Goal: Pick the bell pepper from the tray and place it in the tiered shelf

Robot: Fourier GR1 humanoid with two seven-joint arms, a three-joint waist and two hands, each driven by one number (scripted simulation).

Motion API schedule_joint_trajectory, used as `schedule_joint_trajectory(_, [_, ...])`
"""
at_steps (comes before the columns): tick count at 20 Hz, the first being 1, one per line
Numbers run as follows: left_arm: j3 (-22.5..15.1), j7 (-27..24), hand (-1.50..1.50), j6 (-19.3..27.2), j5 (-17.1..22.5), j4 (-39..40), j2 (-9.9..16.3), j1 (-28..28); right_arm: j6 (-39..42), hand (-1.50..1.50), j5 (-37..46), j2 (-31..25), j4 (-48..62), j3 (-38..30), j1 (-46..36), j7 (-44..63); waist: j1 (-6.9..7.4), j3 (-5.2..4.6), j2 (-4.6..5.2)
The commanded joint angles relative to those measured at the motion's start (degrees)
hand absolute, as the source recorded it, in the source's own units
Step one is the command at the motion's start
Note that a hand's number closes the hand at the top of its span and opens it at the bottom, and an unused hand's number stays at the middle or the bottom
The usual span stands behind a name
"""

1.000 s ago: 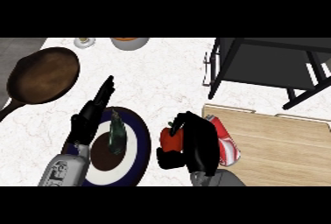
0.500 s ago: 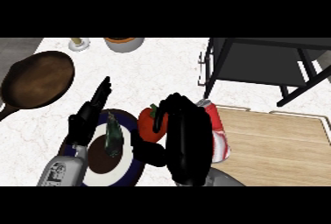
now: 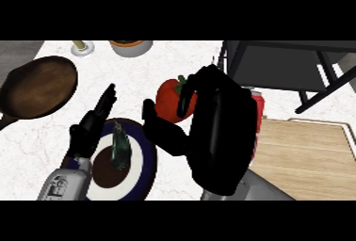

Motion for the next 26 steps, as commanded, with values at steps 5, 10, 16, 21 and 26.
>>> schedule_joint_trajectory(5, [1.06,-0.25,0.0,-0.1,0.37,0.93,0.1,-1.91,11.71,1.5,0.97,0.72,3.54,-13.15,-12.28,7.29,0.15,0.01,0.28])
schedule_joint_trajectory(10, [-0.05,-0.31,0.0,-1.13,0.27,-1.93,0.43,2.38,16.1,1.5,3.44,0.16,0.17,-18.86,-12.36,3.85,-0.12,0.07,0.08])
schedule_joint_trajectory(16, [0.32,-0.57,0.0,-0.21,-0.84,2.27,-0.44,-2.48,14.45,1.5,6.22,-0.69,7.0,-26.49,-17.94,-2.03,-0.08,0.05,0.43])
schedule_joint_trajectory(21, [0.94,3.46,0.0,-0.83,0.3,-1.63,-0.09,-1.52,15.59,1.5,5.09,-3.47,10.38,-31.39,-20.12,-7.79,0.28,0.08,0.37])
schedule_joint_trajectory(26, [0.33,-2.93,0.0,-0.54,-1.17,0.98,-0.67,0.87,13.95,1.5,6.66,-6.61,12.68,-31.4,-18.15,-13.41,0.11,0.08,0.4])
